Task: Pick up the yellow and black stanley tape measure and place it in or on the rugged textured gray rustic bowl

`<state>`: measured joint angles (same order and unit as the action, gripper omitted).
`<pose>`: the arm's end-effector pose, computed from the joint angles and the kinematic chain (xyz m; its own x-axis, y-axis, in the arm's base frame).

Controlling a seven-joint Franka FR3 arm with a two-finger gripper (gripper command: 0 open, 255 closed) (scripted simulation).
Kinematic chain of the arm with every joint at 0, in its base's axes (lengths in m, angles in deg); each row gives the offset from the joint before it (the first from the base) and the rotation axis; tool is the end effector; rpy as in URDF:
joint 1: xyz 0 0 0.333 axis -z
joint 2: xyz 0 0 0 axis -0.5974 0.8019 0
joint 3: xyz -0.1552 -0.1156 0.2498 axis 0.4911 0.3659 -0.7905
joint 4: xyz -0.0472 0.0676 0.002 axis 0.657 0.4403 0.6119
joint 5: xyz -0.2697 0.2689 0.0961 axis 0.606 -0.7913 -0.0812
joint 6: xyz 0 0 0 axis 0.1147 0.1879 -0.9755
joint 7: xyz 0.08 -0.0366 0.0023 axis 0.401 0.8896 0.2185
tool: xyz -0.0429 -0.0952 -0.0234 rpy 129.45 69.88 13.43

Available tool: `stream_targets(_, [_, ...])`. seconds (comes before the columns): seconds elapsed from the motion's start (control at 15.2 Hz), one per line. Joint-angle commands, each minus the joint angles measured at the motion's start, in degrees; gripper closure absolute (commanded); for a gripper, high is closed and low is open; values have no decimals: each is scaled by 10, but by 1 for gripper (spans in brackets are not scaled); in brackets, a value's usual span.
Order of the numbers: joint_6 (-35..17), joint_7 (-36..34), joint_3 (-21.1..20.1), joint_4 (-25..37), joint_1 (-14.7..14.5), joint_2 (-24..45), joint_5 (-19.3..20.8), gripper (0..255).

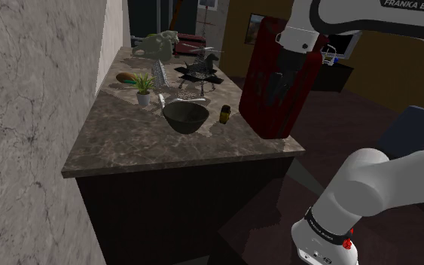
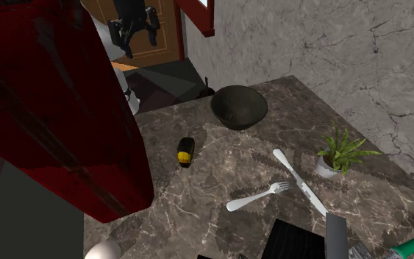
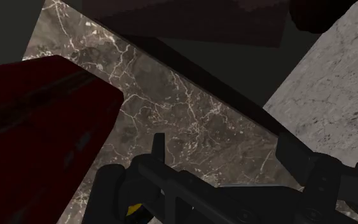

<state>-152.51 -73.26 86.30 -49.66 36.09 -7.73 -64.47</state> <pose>0.3063 0.0142 0.5903 0.9972 0.0721 0.0185 0.0719 -0.9974 0.0100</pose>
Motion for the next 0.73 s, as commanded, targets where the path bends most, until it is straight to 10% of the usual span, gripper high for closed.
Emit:
stream_targets(0.0, [0,0,0,0,0,0,0,0])
stream_targets(0.66, [-133,-41,13,70,32,209,2,0])
